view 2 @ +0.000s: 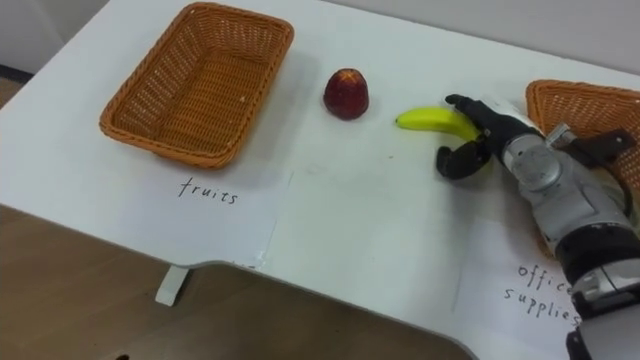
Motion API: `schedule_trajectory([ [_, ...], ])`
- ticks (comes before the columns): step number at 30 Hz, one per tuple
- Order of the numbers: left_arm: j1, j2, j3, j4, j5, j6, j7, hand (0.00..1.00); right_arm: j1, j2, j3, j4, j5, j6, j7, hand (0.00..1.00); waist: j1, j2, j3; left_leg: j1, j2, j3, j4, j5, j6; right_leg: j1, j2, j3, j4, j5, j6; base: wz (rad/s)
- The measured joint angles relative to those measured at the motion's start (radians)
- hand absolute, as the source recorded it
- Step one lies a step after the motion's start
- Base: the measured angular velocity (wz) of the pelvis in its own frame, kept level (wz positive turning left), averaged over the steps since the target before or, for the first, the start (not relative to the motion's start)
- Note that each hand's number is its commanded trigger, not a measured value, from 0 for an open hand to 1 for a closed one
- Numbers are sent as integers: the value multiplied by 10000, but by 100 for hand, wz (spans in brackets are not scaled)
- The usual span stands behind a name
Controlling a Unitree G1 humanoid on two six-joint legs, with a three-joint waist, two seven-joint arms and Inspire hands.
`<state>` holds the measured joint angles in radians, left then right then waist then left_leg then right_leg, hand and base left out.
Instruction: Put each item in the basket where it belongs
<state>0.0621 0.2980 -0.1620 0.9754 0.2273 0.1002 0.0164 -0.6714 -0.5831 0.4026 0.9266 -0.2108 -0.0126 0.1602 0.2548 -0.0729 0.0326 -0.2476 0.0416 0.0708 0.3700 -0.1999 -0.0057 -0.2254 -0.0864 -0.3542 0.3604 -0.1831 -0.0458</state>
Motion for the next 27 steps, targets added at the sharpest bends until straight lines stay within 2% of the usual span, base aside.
schedule_trajectory([
  [7,20,3,1,0,1,2,-9,0,-429,-90,0,399,-358,188,-276,100,62,-5,1,150,-11,-30,-123,4,-9,148,5,-58,-88,-13,18,1],
  [11,-65,16,0,2,-1,-13,-8,0,-441,-147,0,398,-433,251,-528,100,188,-74,-38,243,-10,-25,-162,7,-14,217,21,-63,-165,-13,19,0],
  [15,-78,35,9,6,-6,-81,-50,0,-317,-176,-1,345,-432,339,-534,100,223,-71,-8,500,-29,-45,-343,3,-19,478,28,-87,-232,-48,75,2],
  [19,-93,36,10,7,-61,-90,-69,0,-193,-181,-3,29,-403,408,-301,100,152,-182,-47,537,-28,-53,-441,4,-20,558,61,-65,-391,-49,79,0],
  [27,-40,38,59,50,-182,-156,-96,0,91,-143,72,-477,-395,601,523,100,-224,-331,-67,1233,-23,-74,-716,1,-25,1398,160,-170,-889,1,157,2],
])
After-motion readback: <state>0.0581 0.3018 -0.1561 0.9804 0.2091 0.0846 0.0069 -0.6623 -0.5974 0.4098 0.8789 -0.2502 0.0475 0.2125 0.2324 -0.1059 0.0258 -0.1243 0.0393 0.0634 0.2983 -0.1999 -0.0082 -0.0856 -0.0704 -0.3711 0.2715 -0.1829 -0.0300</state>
